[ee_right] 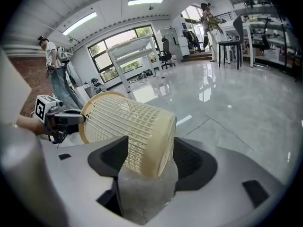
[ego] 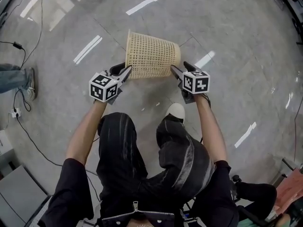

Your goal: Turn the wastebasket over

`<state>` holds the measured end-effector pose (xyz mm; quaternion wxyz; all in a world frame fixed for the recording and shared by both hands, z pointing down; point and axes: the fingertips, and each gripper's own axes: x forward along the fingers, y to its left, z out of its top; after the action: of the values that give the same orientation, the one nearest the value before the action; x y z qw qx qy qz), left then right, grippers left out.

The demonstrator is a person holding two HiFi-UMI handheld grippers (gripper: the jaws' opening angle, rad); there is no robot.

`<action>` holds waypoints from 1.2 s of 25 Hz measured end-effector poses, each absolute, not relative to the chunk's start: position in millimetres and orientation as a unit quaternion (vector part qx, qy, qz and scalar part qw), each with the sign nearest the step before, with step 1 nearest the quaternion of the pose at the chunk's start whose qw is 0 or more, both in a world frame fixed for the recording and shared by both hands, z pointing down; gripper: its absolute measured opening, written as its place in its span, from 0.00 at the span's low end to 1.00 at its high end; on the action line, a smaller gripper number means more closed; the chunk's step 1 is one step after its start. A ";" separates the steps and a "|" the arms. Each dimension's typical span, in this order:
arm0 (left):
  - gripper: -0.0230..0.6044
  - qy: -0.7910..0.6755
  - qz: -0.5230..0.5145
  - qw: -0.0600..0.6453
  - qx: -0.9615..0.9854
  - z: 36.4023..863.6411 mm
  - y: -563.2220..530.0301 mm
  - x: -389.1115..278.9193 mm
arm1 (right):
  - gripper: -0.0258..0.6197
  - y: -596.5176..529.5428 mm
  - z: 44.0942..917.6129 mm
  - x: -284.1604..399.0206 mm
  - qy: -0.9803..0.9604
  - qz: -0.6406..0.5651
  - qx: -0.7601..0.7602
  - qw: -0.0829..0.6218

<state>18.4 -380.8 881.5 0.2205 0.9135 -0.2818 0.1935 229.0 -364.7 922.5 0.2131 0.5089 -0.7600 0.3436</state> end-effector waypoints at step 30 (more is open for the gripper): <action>0.15 -0.273 0.186 0.219 0.918 891.3 -372.1 25.3 | 0.48 -352.2 953.2 215.9 -0.765 0.397 0.482 0.156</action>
<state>25.3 -372.1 891.3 0.2193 0.9181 -0.2726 0.1861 215.9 -352.2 953.2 0.1563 0.4820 -0.7654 0.3967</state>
